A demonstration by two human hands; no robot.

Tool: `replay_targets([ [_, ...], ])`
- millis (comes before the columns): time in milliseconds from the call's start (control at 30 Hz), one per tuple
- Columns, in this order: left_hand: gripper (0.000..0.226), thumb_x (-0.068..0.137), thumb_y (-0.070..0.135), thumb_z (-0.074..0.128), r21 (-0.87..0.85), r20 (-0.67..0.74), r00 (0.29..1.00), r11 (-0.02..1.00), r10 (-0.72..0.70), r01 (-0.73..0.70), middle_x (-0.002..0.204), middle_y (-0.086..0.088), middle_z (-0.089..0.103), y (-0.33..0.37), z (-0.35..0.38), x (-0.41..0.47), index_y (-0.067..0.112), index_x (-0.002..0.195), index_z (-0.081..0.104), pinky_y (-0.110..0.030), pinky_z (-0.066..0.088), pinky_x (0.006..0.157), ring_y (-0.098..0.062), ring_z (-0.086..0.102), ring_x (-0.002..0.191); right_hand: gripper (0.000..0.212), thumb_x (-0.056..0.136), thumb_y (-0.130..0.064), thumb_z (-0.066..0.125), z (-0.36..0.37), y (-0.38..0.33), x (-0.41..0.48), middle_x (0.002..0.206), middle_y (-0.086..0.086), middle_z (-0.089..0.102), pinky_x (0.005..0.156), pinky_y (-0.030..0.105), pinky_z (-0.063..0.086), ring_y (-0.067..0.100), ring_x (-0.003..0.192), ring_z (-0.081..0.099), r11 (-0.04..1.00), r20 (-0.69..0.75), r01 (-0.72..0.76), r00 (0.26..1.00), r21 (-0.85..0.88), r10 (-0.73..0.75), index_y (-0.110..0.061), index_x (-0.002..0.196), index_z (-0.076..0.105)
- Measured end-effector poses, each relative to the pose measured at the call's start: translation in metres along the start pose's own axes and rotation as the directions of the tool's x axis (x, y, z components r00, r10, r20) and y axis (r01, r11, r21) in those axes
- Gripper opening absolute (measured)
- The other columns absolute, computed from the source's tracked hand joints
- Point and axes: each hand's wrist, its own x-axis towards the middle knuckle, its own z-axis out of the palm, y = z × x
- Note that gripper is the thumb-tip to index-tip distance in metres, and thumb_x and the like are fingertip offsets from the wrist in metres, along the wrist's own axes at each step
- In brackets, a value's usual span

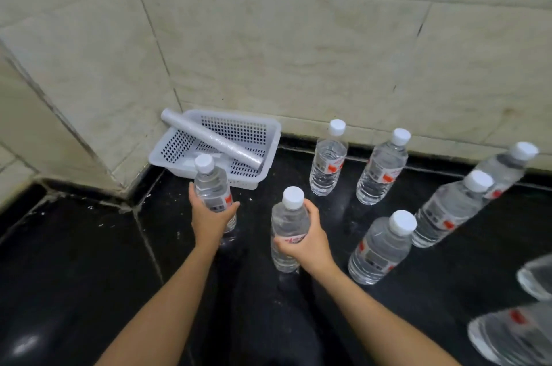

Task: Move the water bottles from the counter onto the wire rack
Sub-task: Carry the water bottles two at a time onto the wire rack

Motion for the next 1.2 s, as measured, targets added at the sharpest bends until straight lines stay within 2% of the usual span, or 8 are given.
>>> replay_targets([
  [133,0.089,0.064,0.006,0.077,-0.105,0.059,0.998,0.994,-0.026,0.033,0.133,-0.012,0.049,-0.002,-0.001,0.015,0.019,0.137,0.028,-0.047,0.037,0.105,-0.030,0.048,0.122,0.068,0.065,-0.007,0.075,0.005,-0.007,0.008,0.097,-0.025,0.053,0.077,0.010,0.041,-0.008,0.089,0.054,1.000,-0.009,-0.017,1.000,-0.009,0.017,-0.052,0.098,0.036],
  [300,0.091,0.058,-0.006,0.078,-0.087,0.373,0.928,0.996,0.022,0.011,0.123,-0.006,0.051,-0.014,-0.033,0.023,0.013,0.134,0.030,-0.042,0.041,0.102,-0.021,0.051,0.111,0.069,0.060,-0.012,0.076,0.013,-0.008,0.010,0.098,-0.023,0.055,0.084,0.018,0.040,-0.006,0.090,0.055,1.000,-0.100,-0.027,0.995,0.002,0.027,-0.053,0.100,0.037],
  [400,0.090,0.057,-0.010,0.077,-0.076,0.473,0.881,0.997,0.026,0.011,0.116,-0.002,0.053,-0.025,-0.048,0.014,0.015,0.130,0.031,-0.044,0.040,0.103,-0.022,0.053,0.111,0.072,0.063,-0.006,0.076,0.018,-0.009,0.010,0.096,-0.021,0.056,0.086,0.024,0.041,-0.004,0.090,0.056,0.999,-0.122,-0.030,0.992,-0.016,0.028,-0.053,0.099,0.036],
  [533,0.082,0.060,-0.013,0.073,-0.081,0.540,0.841,0.997,0.041,0.003,0.103,0.009,0.052,-0.030,-0.056,-0.001,0.025,0.119,0.030,-0.036,0.040,0.097,-0.008,0.053,0.096,0.070,0.064,-0.006,0.074,0.025,-0.015,0.003,0.094,-0.023,0.053,0.085,0.022,0.040,-0.005,0.086,0.054,0.998,-0.136,-0.031,0.991,-0.061,0.022,-0.054,0.097,0.034],
  [733,0.081,0.058,-0.011,0.076,-0.086,0.601,0.798,0.996,0.046,0.008,0.113,-0.006,0.058,-0.043,-0.060,0.001,0.013,0.124,0.037,-0.041,0.042,0.100,-0.022,0.056,0.108,0.069,0.066,-0.010,0.076,0.031,-0.021,-0.008,0.094,-0.027,0.050,0.084,0.022,0.039,0.003,0.089,0.054,0.996,-0.163,-0.032,0.986,-0.089,0.017,-0.050,0.101,0.032],
  [867,0.081,0.058,-0.011,0.076,-0.101,0.641,0.766,0.995,0.046,0.025,0.108,-0.003,0.060,-0.043,-0.061,-0.001,0.009,0.127,0.039,-0.037,0.043,0.096,-0.020,0.057,0.103,0.070,0.067,-0.008,0.076,0.030,-0.018,-0.018,0.096,-0.026,0.051,0.078,0.011,0.040,-0.008,0.086,0.053,0.998,-0.237,-0.032,0.971,-0.045,0.020,-0.050,0.103,0.033],
  [1033,0.082,0.044,0.005,0.079,-0.131,0.685,0.723,0.991,0.088,0.003,0.101,0.006,0.060,-0.047,-0.059,-0.015,0.018,0.117,0.042,-0.029,0.044,0.088,-0.009,0.058,0.094,0.080,0.060,-0.015,0.079,0.028,-0.002,-0.040,0.104,-0.022,0.053,0.090,0.024,0.043,0.003,0.097,0.057,0.998,-0.310,-0.062,0.949,-0.027,0.051,-0.040,0.120,0.032],
  [1200,0.076,0.045,0.002,0.079,-0.120,0.691,0.713,0.992,0.116,-0.045,0.097,0.008,0.060,-0.046,-0.054,-0.040,0.028,0.106,0.043,-0.029,0.043,0.086,-0.011,0.058,0.091,0.071,0.053,-0.021,0.074,0.013,0.010,-0.087,0.105,-0.026,0.055,0.077,0.002,0.043,-0.018,0.091,0.055,0.997,-0.327,-0.079,0.942,-0.002,0.074,-0.051,0.106,0.038],
])
